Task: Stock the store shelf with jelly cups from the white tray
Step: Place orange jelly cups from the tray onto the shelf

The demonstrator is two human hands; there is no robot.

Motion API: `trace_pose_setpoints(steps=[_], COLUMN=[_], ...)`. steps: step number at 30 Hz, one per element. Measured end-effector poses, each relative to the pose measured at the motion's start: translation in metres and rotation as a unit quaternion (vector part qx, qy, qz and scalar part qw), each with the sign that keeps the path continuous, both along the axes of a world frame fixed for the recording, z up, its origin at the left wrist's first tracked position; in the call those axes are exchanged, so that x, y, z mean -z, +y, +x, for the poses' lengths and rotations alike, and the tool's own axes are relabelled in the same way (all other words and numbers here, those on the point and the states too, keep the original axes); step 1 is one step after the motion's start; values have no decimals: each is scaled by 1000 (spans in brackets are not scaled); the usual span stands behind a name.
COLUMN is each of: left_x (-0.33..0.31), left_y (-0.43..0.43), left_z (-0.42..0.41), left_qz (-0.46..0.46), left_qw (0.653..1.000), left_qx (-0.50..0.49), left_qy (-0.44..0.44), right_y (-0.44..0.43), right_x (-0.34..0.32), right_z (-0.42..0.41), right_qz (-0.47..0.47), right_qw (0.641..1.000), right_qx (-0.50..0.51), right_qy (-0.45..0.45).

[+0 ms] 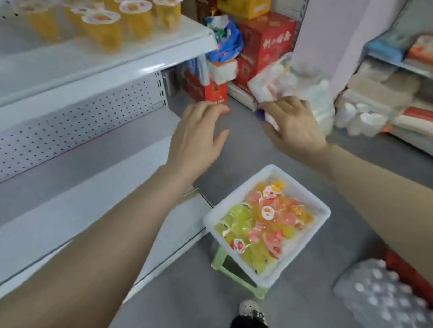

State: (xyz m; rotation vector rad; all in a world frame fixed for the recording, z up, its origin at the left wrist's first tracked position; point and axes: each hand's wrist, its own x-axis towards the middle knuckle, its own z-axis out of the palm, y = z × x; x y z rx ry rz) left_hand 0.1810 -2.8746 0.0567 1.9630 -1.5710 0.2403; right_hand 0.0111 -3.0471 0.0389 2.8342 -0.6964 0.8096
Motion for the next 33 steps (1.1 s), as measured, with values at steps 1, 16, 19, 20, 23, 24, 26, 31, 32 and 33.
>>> trace_pose_setpoints(steps=[1, 16, 19, 20, 23, 24, 26, 31, 32, 33], left_x=[18, 266, 307, 318, 348, 356, 370, 401, 406, 410], left_y=[-7, -114, -129, -133, -144, -148, -157, -191, -201, -212], left_z=[-11, -113, -119, -120, -123, -124, -124, -115, -113, -111], left_qz=[20, 269, 294, 297, 303, 307, 309, 307, 300, 293], left_qw=[1000, 956, 947, 945, 941, 940, 940, 944, 948, 952], left_qx=[11, 19, 12, 9, 11, 14, 18, 37, 40, 41], left_qy=[14, 116, 130, 134, 148, 150, 146, 117, 96, 77], right_y=[-5, -109, -123, -126, -133, -134, -136, -141, -142, -143], right_x=[17, 272, 322, 336, 373, 383, 399, 421, 422, 424], right_z=[-15, -154, -156, -155, -149, -147, -143, -139, -138, -137], right_qz=[11, 250, 275, 278, 301, 310, 322, 325, 327, 328], right_qw=[1000, 934, 909, 904, 892, 888, 876, 861, 861, 860], right_qx=[9, 135, 145, 145, 142, 141, 140, 163, 167, 169], right_qy=[8, 217, 278, 290, 308, 309, 330, 355, 353, 353])
